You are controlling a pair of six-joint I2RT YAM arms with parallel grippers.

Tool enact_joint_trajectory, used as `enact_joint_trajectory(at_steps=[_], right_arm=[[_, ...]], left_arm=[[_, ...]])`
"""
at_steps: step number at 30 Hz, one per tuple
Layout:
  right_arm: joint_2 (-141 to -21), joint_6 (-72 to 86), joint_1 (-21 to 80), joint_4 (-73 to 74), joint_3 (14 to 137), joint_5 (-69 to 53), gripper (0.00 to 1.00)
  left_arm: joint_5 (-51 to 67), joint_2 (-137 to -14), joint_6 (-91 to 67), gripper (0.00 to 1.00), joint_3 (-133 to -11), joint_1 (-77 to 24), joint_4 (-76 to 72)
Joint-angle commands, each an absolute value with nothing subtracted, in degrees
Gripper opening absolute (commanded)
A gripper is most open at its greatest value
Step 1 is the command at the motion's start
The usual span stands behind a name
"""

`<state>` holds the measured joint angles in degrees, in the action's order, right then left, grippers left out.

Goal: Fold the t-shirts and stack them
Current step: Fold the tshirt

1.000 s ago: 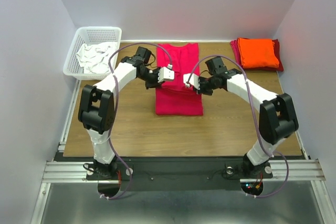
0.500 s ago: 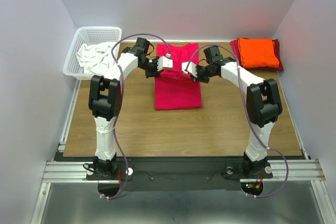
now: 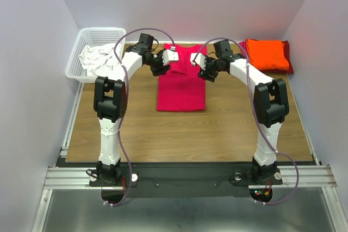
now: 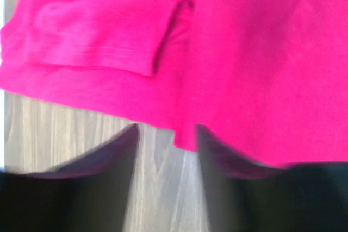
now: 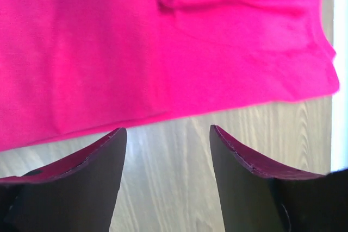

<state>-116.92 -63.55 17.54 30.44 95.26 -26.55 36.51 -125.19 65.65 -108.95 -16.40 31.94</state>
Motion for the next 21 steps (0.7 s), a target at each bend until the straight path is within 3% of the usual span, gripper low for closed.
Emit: enact_joint_trajectory(at_steps=[1, 5, 9, 15, 21], right_arm=[[-113.30, -57.93, 16.96, 26.81, 97.47, -24.09, 0.67], [-108.91, -46.02, 17.05, 26.98, 95.81, -26.36, 0.58], [-105.47, -30.97, 17.23, 27.07, 91.59, -29.17, 0.53], [-103.54, -10.85, 17.23, 26.72, 84.30, -31.37, 0.53], [-103.80, -0.28, 17.14, 24.00, 77.63, -30.07, 0.57]], left_arm=[[35.86, -122.26, 60.57, 0.66, -110.93, -15.21, 27.79], [37.70, -115.95, 57.39, 0.66, -106.62, -13.45, 27.50], [38.50, -108.65, 53.28, 0.63, -93.66, -13.45, 26.20], [38.85, -101.79, 41.16, 0.64, -81.05, -13.71, 19.17], [36.92, -101.51, 33.93, 0.67, -81.37, -13.71, 15.03]])
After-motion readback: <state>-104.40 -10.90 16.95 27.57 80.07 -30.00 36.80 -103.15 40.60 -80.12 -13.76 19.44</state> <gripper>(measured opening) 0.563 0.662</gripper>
